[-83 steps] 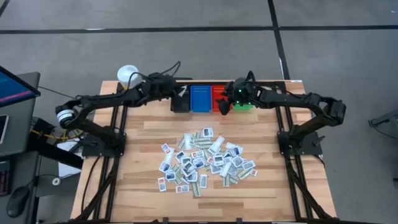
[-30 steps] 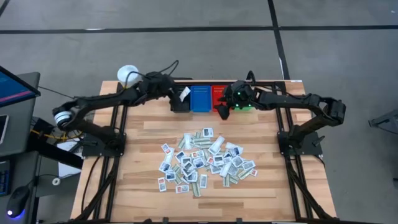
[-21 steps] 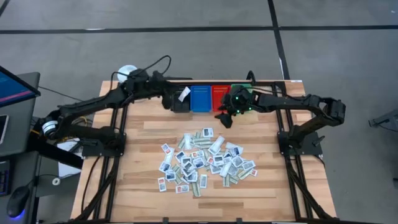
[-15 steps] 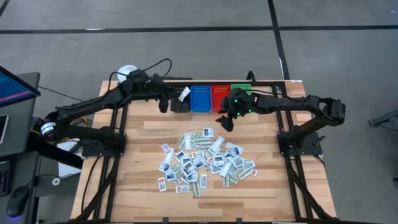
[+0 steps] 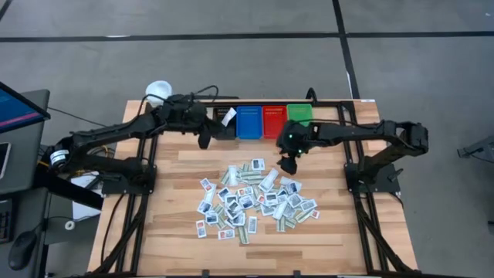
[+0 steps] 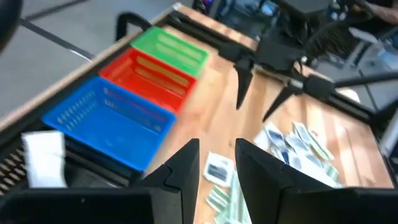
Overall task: Pick & Place First Aid Supplies
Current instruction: Put the green bandage pack in the black bin
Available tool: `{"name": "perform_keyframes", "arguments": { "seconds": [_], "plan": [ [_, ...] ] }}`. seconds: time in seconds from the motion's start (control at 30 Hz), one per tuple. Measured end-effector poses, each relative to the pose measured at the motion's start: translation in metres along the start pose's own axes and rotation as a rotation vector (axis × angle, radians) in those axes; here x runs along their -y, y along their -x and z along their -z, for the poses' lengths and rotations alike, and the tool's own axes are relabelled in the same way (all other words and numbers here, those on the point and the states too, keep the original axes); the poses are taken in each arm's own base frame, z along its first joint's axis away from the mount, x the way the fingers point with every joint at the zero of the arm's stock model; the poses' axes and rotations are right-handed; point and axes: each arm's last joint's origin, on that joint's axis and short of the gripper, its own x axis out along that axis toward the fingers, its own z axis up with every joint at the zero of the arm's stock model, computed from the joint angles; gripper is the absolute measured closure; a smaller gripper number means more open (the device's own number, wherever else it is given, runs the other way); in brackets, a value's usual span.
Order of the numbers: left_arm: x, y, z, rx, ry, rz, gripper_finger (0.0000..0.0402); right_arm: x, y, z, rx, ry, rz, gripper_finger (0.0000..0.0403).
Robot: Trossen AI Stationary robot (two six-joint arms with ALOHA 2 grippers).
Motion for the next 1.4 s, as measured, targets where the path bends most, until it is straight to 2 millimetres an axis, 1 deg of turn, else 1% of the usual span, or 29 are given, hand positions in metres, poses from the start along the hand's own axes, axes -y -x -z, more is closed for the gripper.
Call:
{"name": "perform_keyframes", "arguments": {
  "seconds": [0.13,0.27,0.43,0.5,0.6,0.7,0.83,0.93,1.1,1.23,1.4],
  "plan": [
    [0.008,-0.005,0.012,-0.039,-0.012,0.034,0.0298,-0.014,-0.003,0.010,-0.082,-0.069,0.013,0.0168],
    [0.013,-0.008,0.022,-0.071,0.021,0.053,0.0298,-0.032,-0.005,0.013,-0.091,-0.136,-0.008,0.0168],
    [0.027,-0.010,0.032,-0.133,0.087,0.175,0.0298,-0.057,-0.008,0.013,-0.049,-0.219,-0.051,0.0168],
    [0.033,-0.012,0.040,-0.165,0.079,0.204,0.0298,-0.064,-0.009,0.012,-0.003,-0.268,-0.025,0.0168],
    [0.040,-0.014,0.053,-0.212,0.067,0.227,0.0298,-0.070,-0.009,0.010,0.082,-0.418,0.045,0.0168],
    [0.046,-0.016,0.061,-0.237,0.101,0.209,0.0298,-0.073,-0.009,0.010,0.138,-0.530,0.093,0.0168],
    [0.049,-0.016,0.061,-0.230,0.141,0.195,0.0298,-0.072,-0.009,0.005,0.182,-0.513,0.085,0.0168],
    [0.050,-0.017,0.058,-0.181,0.155,0.170,0.0298,-0.066,-0.009,0.001,0.206,-0.529,0.087,0.0168],
    [0.051,-0.018,0.048,-0.059,0.140,0.133,0.0298,-0.056,-0.025,0.000,0.183,-0.652,0.103,0.0168],
    [0.053,-0.018,0.039,0.032,0.141,0.146,0.0298,-0.055,-0.045,0.000,0.149,-0.640,0.077,0.0168],
    [0.053,-0.017,0.037,0.049,0.141,0.153,0.0298,-0.053,-0.065,0.007,0.043,-0.584,0.057,0.0168]
  ]
}}
